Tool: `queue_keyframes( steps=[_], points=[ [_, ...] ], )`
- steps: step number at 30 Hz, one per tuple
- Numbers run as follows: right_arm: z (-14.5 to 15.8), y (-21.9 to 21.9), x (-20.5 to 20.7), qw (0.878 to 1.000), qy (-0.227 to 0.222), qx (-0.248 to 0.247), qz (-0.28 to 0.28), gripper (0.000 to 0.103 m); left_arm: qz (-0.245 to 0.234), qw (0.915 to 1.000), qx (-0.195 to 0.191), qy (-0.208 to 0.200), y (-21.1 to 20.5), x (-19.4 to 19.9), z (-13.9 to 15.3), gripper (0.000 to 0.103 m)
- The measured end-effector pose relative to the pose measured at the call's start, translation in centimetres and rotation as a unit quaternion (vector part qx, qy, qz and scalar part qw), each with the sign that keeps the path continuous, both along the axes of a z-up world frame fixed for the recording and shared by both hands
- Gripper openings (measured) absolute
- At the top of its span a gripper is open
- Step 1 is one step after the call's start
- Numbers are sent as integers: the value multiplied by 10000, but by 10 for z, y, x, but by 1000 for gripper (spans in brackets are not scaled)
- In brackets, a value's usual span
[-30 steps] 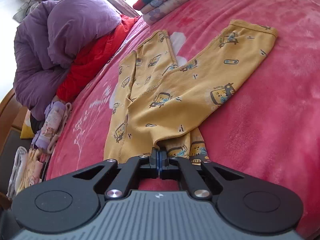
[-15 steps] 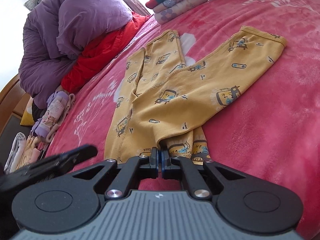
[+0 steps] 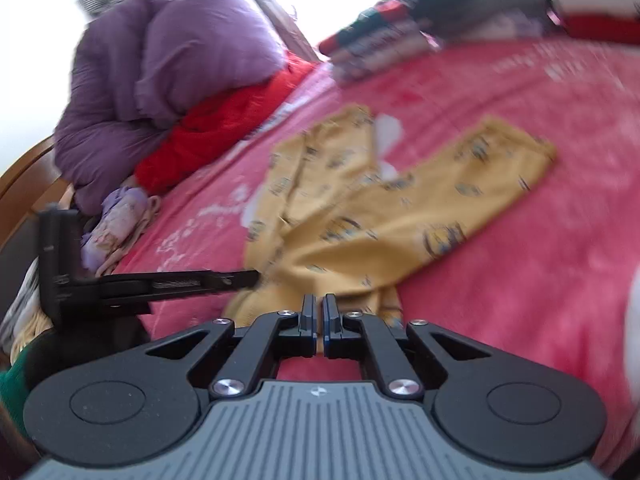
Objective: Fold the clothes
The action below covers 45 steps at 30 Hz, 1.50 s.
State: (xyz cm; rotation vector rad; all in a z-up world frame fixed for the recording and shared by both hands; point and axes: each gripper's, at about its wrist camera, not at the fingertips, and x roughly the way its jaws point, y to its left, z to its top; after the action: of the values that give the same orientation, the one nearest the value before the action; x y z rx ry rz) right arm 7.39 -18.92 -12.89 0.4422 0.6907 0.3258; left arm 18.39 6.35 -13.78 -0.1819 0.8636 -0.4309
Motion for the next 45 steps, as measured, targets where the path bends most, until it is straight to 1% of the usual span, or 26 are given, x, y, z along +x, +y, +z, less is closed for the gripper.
queue_keyframes(
  steps=[2, 4, 7, 9, 10, 11, 12, 13, 15, 17, 19, 22, 24, 26, 28, 29, 30, 31, 32, 33, 34, 36, 38, 40, 42, 45],
  points=[
    [5, 19, 5, 9983, -298, -161, 477, 7, 224, 9980, -586, -92, 15, 0, 14, 10],
    [8, 45, 10, 9928, -599, -461, 930, 7, 341, 9956, -842, -239, 23, 1, 24, 10],
    [2, 86, 17, 9791, -903, -1019, 1512, 7, 272, 9932, -1134, -27, 23, 11, 18, 10],
    [-13, 103, 19, 9709, -697, -1309, 1880, 8, 126, 9963, -838, 147, 12, 16, 11, 10],
    [-22, 110, 20, 9653, -549, -1467, 2091, 9, 181, 9975, -639, 233, 10, 19, 4, 10],
    [-24, 112, 17, 9622, -572, -1544, 2170, 9, 258, 9980, -494, 297, 9, 22, -1, 10],
    [-25, 113, 14, 9588, -593, -1628, 2250, 9, 407, 9972, -547, 297, 15, 25, -4, 6],
    [-22, 115, 12, 9545, -611, -1746, 2339, 9, 572, 9954, -727, 260, 22, 27, -4, 6],
    [-16, 116, 6, 9495, -799, -1884, 2377, 9, 548, 9944, -900, 11, 27, 24, 6, 8],
    [-19, 117, 1, 9470, -880, -1937, 2407, 9, 323, 9951, -932, -119, 21, 22, 9, 8],
    [-23, 118, -1, 9444, -898, -1993, 2457, 9, 97, 9962, -856, -156, 11, 22, 9, 11],
    [-15, 115, -4, 9442, -846, -1938, 2525, 9, 78, 9991, -360, -202, -3, 27, 4, 12],
    [-10, 110, -7, 9431, -785, -1923, 2597, 9, 47, 9973, -564, -466, -2, 27, 15, 12],
    [-5, 100, -9, 9474, -594, -1726, 2631, 9, 8, 9975, -500, -493, -7, 33, 17, 15],
    [0, 72, -4, 9657, -215, -1085, 2351, 9, -70, 9997, -103, -213, -18, 41, 5, 18],
    [2, 55, 0, 9741, -21, -715, 2146, 10, -73, 9996, 53, -259, -23, 39, 4, 18],
    [5, 37, 4, 9808, 145, -382, 1905, 12, -81, 9990, 112, -415, -26, 34, 10, 18],
    [8, 12, 9, 9884, 154, -274, 1488, 20, -176, 9977, 195, -620, -29, 27, 18, 19],
    [11, -12, 14, 9940, 163, -165, 1068, 29, -320, 9951, 353, -868, -33, 17, 27, 25],
    [14, -37, 19, 9977, 171, -55, 646, 32, -455, 9915, 524, -1097, -37, 7, 34, 34],
    [16, -62, 24, 9996, 179, 33, 218, 36, -558, 9881, 699, -1254, -42, -4, 38, 36],
    [11, -108, 33, 9975, 198, -25, -680, 42, -795, 9839, 879, -1336, -50, -24, 38, 38],
    [0, -140, 45, 9922, 310, 37, -1203, 51, -1068, 9790, 1076, -1364, -61, -44, 36, 38],
    [-16, -162, 57, 9873, 565, 240, -1462, 52, -1337, 9701, 1392, -1470, -74, -61, 35, 38],
    [-31, -177, 58, 9830, 650, 684, -1573, 52, -1570, 9618, 1619, -1548, -83, -73, 33, 38],
    [-35, -172, 62, 9846, 556, 847, -1421, 54, -1804, 9508, 1970, -1571, -86, -92, 23, 38]
  ],
)
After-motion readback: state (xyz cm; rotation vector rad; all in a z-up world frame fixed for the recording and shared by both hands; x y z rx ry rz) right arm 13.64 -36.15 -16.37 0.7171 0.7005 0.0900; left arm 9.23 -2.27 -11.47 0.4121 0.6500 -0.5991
